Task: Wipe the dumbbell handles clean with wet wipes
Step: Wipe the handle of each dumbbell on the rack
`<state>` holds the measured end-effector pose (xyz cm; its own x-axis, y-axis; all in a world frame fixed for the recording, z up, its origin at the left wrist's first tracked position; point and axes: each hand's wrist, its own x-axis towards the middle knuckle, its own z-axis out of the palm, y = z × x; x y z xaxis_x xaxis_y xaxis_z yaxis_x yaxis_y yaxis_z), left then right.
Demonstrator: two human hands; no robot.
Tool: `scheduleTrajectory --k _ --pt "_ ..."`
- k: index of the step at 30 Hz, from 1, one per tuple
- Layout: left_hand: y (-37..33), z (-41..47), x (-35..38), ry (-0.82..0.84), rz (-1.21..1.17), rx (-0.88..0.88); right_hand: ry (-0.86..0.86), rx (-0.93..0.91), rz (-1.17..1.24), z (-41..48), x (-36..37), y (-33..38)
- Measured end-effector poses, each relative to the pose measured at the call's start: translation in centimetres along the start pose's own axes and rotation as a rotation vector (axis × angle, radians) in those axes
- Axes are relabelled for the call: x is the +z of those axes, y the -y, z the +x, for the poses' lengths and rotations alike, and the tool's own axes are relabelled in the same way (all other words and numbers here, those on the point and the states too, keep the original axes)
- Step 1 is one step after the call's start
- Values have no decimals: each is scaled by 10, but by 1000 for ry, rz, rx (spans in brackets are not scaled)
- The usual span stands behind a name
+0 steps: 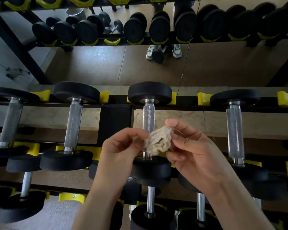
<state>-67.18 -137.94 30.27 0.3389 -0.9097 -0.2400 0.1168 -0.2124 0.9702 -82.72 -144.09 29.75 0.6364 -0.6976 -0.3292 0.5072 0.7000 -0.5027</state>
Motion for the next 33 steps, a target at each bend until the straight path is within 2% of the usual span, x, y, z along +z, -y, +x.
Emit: scheduleTrajectory --k 2,5,7,9,11,13,17,19,21,25,29,31,33 --pt "-2 -4 4 -23 150 23 -11 -29 -37 2 -1 1" --pt "-13 -10 14 103 115 -31 -52 -64 -89 3 0 5" --pt "-8 -9 17 88 248 0 -124 -92 -170 4 2 4" --pt "0 -5 17 3 387 71 -296 -161 -451 7 0 -3" --pt "9 1 15 -78 476 117 -476 -280 -888 10 -4 -13" --pt "11 6 13 -93 482 99 -465 -330 -1089 10 -6 -18" --pt "11 18 10 -97 620 96 -272 -267 -1210 15 -4 -24" --pt "17 28 7 -132 737 118 -329 -343 -1347 28 -11 -31" --pt "21 37 4 -127 797 109 -418 -438 -1401 41 -17 -38" --pt "24 32 0 -6 676 134 -527 -610 -1507 46 -27 -52" --pt "32 21 -4 -23 726 267 -402 -375 -1297 34 -18 -53" --pt "34 21 -4 -78 694 217 -429 -365 -1231 38 -17 -51" --pt "37 17 -1 -109 660 182 -444 -400 -1271 39 -18 -50"
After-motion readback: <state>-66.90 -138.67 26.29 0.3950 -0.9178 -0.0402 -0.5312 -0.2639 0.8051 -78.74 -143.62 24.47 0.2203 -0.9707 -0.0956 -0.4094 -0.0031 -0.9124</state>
